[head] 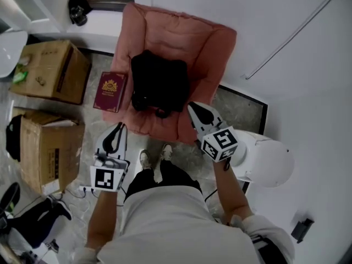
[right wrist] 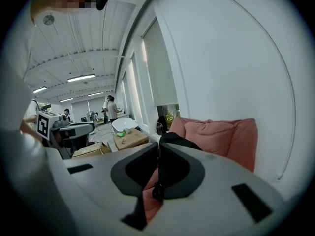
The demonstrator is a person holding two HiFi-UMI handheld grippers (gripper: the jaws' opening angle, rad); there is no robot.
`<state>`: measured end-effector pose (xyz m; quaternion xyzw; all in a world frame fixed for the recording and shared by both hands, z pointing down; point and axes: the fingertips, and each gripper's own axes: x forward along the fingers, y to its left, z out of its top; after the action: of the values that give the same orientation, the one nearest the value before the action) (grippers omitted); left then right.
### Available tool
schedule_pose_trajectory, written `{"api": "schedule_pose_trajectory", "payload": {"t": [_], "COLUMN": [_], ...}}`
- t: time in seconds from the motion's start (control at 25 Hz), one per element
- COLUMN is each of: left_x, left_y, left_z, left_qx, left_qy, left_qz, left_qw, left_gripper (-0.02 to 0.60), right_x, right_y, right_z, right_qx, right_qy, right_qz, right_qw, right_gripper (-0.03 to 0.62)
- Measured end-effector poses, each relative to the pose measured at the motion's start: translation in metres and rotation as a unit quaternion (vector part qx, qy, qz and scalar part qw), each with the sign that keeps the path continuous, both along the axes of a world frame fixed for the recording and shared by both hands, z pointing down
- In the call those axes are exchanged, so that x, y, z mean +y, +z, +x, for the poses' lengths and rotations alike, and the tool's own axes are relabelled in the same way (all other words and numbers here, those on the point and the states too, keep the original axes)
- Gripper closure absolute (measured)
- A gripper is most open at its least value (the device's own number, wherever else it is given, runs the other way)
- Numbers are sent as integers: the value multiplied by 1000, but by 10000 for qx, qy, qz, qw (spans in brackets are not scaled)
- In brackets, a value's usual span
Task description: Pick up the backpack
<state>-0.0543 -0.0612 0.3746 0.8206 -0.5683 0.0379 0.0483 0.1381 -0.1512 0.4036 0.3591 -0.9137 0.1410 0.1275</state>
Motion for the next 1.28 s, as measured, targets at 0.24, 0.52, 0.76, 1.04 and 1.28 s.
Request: {"api": "schedule_pose_trajectory", "payload": {"t": [0.24,0.52,0.76,1.04,1.28], "left_x": [-11,-36,-52,-61,-56], "left_y": [30,81,103,122,139], "left_z": [-11,-20,-22,-28,-40], "left_qx": [38,182,245,281,269], "left_qy": [-259,-417,-394,-374,-470], "left_qz": [-209,-303,-323,-463,-706], "left_qw": [9994,9985,9984,9978,9960], "left_gripper": [543,543,543,545,543], "right_x": [-43,-88,-105,-126,-148], "right_y": [65,112,137,155,162], "right_z": [-11,-26,-40,-48,-55], "right_qx": [71,79,-115,-333,-478], "right_qy": [8,-36,-161,-81,-49], "right_qz": [-405,-450,-601,-727,-687], "right_qw": [9992,9989,9980,9968,9965], "right_gripper": [522,486,432,391,372]}}
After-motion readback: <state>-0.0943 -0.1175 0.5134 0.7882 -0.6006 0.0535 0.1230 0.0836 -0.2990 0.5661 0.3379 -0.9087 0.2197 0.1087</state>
